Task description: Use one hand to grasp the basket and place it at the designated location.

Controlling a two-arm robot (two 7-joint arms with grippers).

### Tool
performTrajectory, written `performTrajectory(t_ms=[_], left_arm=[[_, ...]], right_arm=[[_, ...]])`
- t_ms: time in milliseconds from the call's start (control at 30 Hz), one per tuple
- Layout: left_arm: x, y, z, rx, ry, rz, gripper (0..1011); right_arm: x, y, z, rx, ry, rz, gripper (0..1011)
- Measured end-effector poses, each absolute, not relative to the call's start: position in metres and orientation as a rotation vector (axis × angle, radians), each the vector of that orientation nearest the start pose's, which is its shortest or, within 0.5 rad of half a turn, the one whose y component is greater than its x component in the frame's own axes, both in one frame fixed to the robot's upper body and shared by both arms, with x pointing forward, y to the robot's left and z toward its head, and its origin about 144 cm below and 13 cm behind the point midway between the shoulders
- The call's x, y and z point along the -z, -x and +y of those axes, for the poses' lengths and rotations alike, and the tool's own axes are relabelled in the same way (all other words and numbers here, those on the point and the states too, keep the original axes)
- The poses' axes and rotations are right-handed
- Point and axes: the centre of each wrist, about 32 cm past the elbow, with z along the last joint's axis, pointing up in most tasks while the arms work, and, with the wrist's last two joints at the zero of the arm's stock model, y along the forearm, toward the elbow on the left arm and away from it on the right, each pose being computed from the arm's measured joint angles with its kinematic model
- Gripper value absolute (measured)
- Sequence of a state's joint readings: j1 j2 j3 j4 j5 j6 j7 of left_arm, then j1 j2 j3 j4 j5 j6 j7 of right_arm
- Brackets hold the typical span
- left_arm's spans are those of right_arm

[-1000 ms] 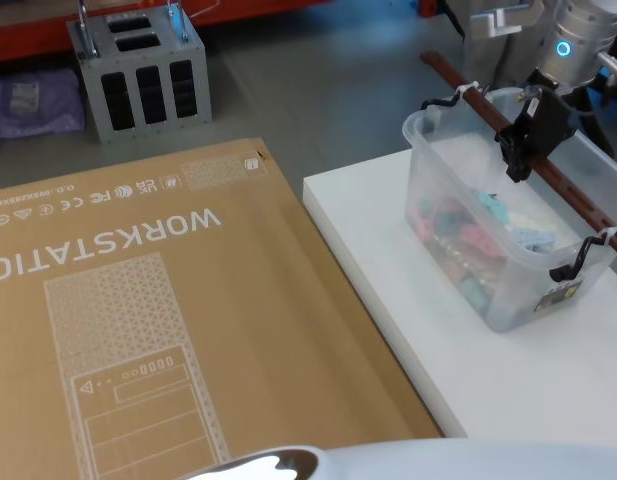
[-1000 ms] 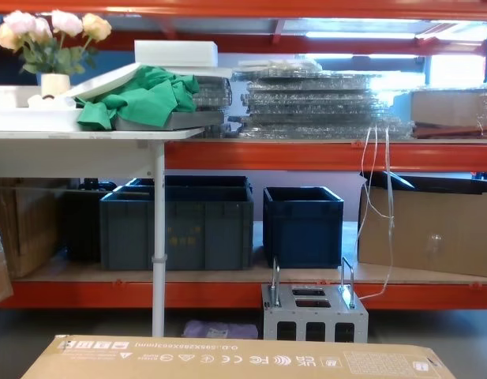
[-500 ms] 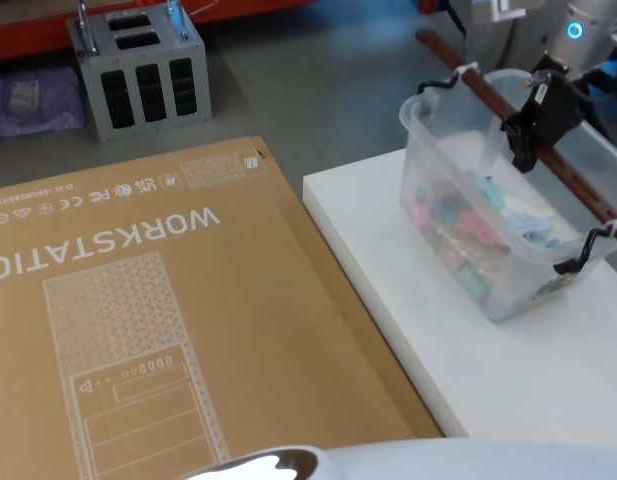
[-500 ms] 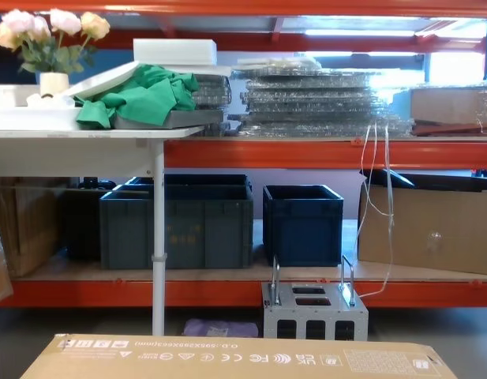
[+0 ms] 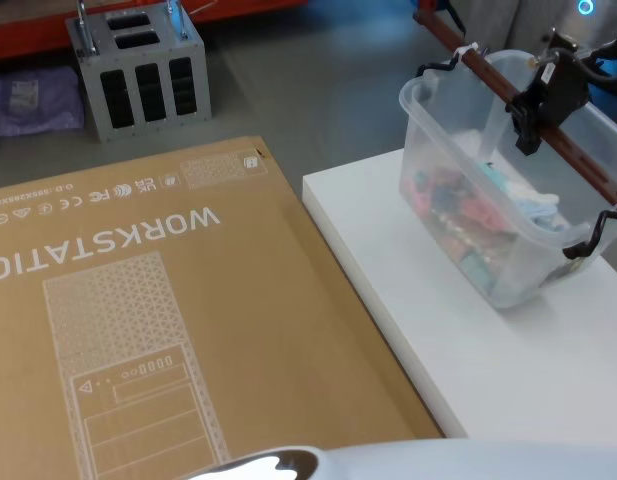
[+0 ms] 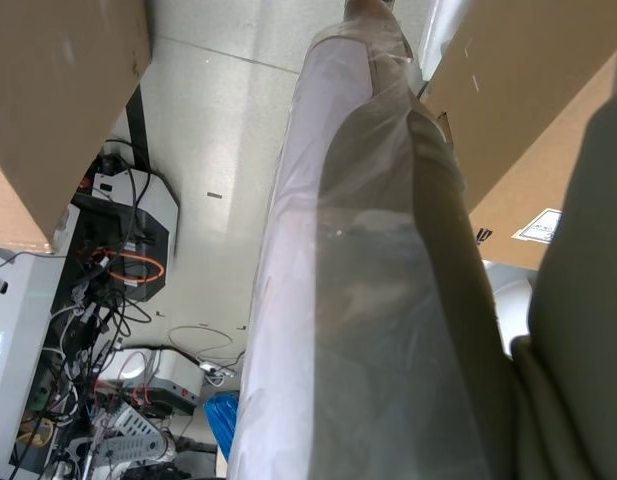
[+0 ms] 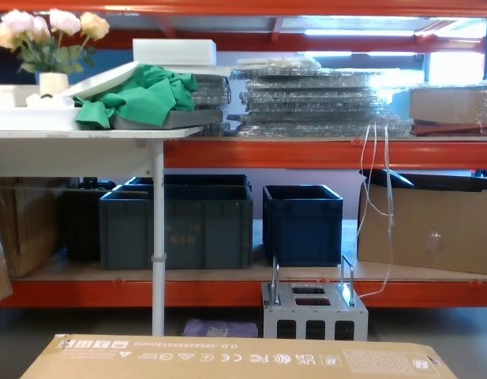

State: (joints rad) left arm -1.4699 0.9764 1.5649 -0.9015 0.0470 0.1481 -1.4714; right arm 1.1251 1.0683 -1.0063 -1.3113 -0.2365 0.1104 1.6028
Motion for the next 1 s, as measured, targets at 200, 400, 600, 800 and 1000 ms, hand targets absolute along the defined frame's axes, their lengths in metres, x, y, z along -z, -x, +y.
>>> performTrajectory(t_ms=[200, 400, 600, 800, 1000], left_arm=[[-1.394, -0.616, 0.497, -0.176, -1.629, 0.169, 0], [-1.394, -0.616, 0.497, -0.176, -1.629, 0.169, 0], [-1.394, -0.616, 0.497, -0.176, -1.629, 0.169, 0], [-1.394, -0.616, 0.497, -0.176, -1.629, 0.169, 0], [-1.394, -0.616, 0.497, -0.176, -1.629, 0.169, 0]], right_arm=[[-1.421, -0.579, -0.433, -0.002, 1.554, -0.132, 0], [-1.422, -0.578, -0.431, -0.012, 1.563, -0.147, 0], [-1.423, -0.578, -0.43, -0.024, 1.572, -0.161, 0], [-1.423, -0.578, -0.428, -0.031, 1.576, -0.169, 0], [-1.426, -0.577, -0.421, -0.054, 1.579, -0.201, 0]])
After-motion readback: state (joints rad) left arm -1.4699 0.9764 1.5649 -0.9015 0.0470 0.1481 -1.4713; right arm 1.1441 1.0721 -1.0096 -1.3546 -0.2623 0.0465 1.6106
